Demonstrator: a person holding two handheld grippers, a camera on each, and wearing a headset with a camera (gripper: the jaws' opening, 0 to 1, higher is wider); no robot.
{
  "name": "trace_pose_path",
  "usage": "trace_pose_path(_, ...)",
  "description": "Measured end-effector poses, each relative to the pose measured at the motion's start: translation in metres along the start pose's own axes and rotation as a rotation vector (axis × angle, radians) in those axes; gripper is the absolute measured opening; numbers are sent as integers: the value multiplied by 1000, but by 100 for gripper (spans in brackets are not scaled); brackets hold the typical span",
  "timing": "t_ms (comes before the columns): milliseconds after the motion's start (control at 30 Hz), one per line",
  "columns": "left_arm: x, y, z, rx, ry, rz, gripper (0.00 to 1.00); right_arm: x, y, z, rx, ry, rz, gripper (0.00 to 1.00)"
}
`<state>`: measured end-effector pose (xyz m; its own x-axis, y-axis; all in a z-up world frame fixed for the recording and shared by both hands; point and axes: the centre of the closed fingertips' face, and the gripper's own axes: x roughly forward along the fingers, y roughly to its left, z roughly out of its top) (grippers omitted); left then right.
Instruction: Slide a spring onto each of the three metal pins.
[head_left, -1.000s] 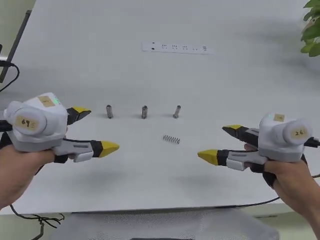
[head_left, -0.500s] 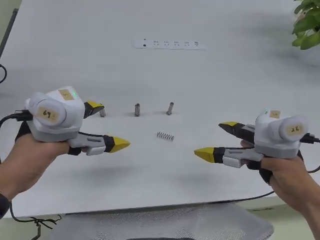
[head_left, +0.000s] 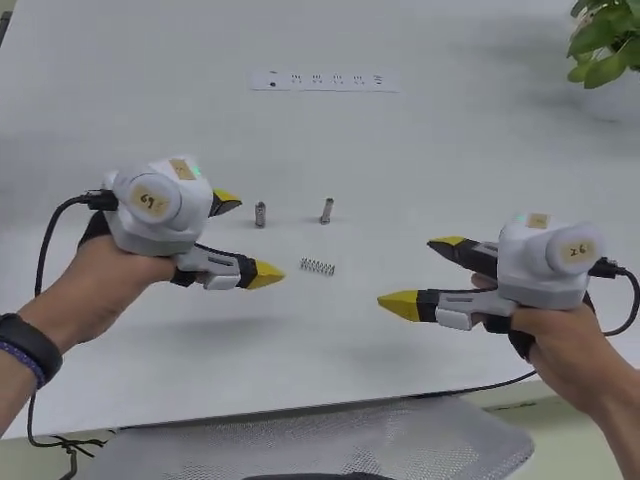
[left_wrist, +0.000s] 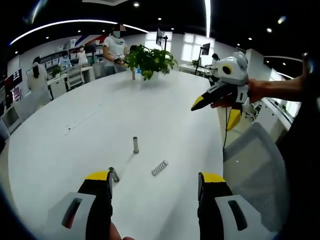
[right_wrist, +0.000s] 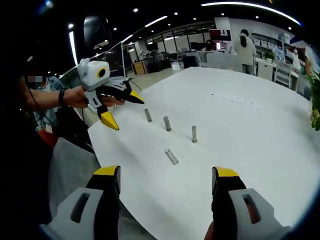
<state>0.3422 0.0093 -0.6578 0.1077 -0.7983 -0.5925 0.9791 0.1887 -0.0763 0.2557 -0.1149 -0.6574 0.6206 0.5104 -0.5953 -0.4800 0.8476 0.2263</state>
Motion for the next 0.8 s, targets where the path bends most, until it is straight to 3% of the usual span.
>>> trace_pose_path(400,29,-7,3,27,28,-58,65,-3,1,0,-3,3,1,74)
trace_pose_path(800,55,-13,-2,54,67,-110,62,-5,-2,-2,3,3,-4,74)
